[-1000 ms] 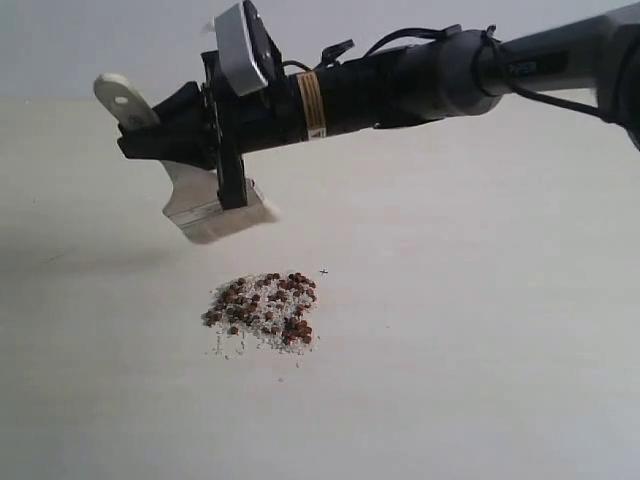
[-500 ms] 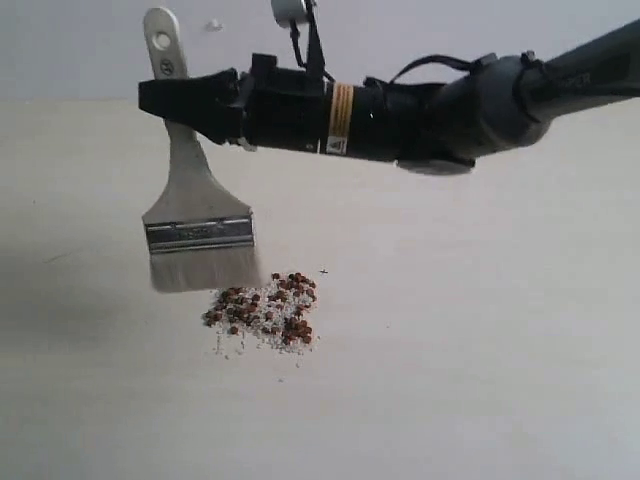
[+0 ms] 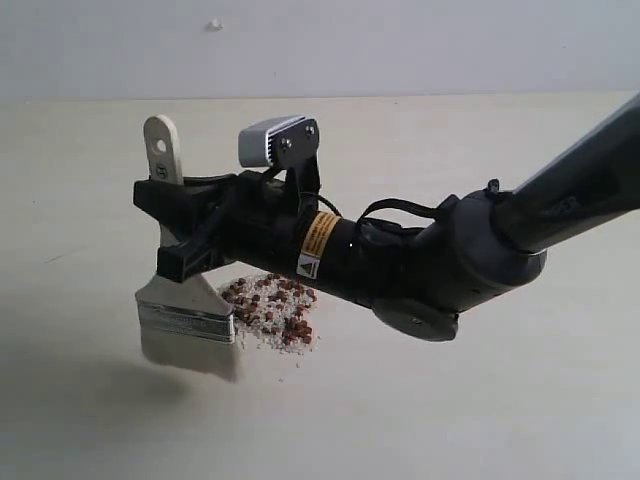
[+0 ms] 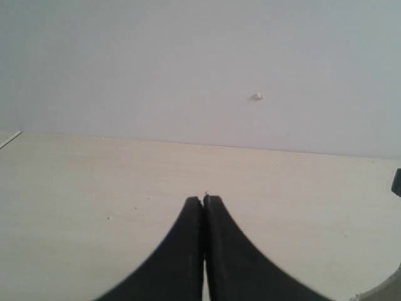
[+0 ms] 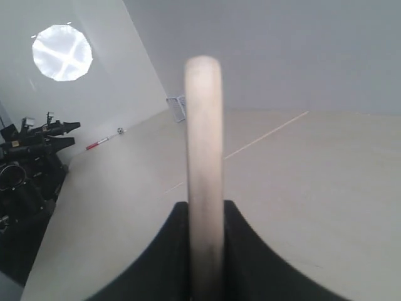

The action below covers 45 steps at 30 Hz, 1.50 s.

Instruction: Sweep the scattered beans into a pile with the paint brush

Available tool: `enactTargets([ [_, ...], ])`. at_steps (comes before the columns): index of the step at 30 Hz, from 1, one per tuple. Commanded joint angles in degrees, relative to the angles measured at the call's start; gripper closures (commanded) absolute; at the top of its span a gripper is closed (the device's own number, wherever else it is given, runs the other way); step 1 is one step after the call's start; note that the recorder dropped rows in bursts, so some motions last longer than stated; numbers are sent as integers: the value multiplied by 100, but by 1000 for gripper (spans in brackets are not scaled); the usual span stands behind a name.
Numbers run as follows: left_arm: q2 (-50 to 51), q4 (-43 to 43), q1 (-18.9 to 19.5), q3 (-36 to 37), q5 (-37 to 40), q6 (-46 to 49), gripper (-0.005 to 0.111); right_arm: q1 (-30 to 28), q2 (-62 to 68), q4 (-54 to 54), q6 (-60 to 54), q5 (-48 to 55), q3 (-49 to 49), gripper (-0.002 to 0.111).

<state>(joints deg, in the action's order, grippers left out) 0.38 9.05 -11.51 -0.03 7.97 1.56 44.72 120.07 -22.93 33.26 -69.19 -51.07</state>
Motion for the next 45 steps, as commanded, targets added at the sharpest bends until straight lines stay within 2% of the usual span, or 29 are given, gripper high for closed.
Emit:
enactTargets([
  [1, -38, 27, 7, 3, -34, -20, 107, -7, -41, 363, -113, -77, 161, 108],
  [10, -38, 27, 7, 3, -34, -20, 107, -7, 32, 497, 10, -11, 161, 108],
  [12, -38, 27, 7, 3, -34, -20, 107, -7, 63, 640, 332, 10, 161, 108],
  [15, -38, 27, 7, 3, -34, -20, 107, -7, 63, 1141, 191, 11, 161, 108],
  [20, -38, 27, 7, 3, -34, -20, 107, -7, 72, 807, 299, 152, 161, 108],
  [30, -38, 27, 7, 3, -34, -20, 107, -7, 72, 846, 458, 636, 150, 108],
  [38, -38, 27, 7, 3, -34, -20, 107, -7, 72, 1176, 286, 860, 150, 108],
  [45, -38, 27, 7, 3, -34, -20, 107, -7, 72, 1966, -132, 1127, 150, 108],
])
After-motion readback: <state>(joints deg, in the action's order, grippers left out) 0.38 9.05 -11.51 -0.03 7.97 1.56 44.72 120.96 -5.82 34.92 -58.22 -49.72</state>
